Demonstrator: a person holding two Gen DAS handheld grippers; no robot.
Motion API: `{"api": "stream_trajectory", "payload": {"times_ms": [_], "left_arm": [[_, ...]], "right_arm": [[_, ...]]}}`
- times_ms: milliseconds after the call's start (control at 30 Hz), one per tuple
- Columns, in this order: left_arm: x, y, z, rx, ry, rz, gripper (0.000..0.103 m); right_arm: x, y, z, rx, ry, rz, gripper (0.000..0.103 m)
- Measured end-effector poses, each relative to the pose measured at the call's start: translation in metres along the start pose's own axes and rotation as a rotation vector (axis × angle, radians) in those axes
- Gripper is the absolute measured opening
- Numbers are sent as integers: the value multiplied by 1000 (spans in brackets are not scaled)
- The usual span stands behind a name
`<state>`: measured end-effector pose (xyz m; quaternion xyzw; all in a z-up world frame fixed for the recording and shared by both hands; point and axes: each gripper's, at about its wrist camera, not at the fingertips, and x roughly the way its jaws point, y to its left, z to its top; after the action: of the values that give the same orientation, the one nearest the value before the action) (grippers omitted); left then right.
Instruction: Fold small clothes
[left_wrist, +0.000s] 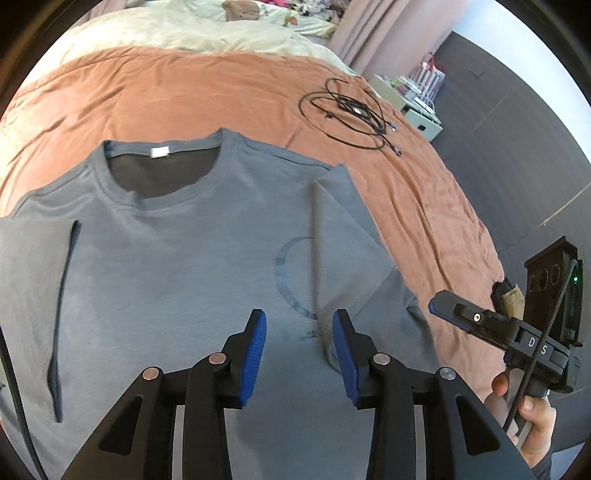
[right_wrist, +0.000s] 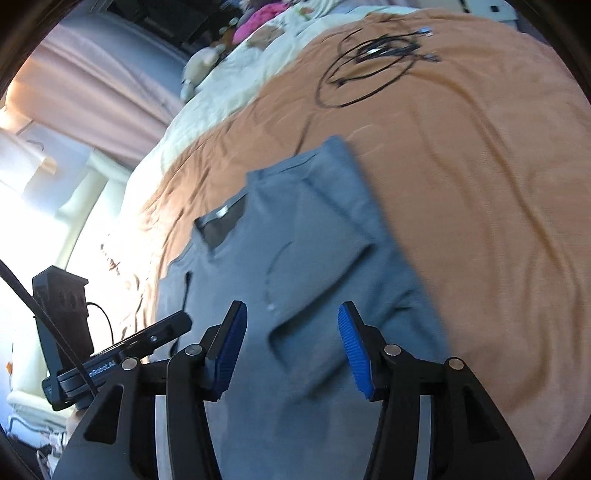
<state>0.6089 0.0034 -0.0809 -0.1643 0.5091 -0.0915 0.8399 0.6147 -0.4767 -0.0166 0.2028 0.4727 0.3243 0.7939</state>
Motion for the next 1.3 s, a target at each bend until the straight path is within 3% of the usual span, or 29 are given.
{"api": "stream_trajectory", "payload": {"times_ms": [200,267,300,333,500,567,600,633,700,833,967,1133,1300], "left_arm": [[31,-28,2,59,41,-5,40],[42,-36,1,81,59,-4,43],[46,-39,1,91,65,0,49],[53,-43,0,110,72,12,54],[81,-53,-3,160,90,92,55],[89,-53,-4,167,96,123,45],[92,-52,-4,172,99,131,26],[95,-51,-4,178,108,145,14],[94,-47,-5,187,93,169,4],[85,-30,0,153,67,186,4],[81,-12,5,87,89,178,10],[61,3,8,45,51,192,42],[39,20,14,9,5,271,42]], "right_arm": [[0,-25,3,28,-23,-65,48],[1,-28,-1,43,-24,-80,44],[2,-31,-1,51,-23,-87,44],[2,-33,0,54,-22,-93,43],[5,-32,-6,43,0,-139,39],[12,-28,-7,24,23,-147,35],[15,-24,-8,9,33,-159,34],[18,-23,-6,-2,40,-173,32],[28,-17,-6,-40,60,-225,24],[32,-15,-1,-38,45,-256,17],[35,-10,-1,-24,47,-255,16],[28,-12,-5,-38,51,-279,16],[27,-18,-4,-25,48,-279,16]]}}
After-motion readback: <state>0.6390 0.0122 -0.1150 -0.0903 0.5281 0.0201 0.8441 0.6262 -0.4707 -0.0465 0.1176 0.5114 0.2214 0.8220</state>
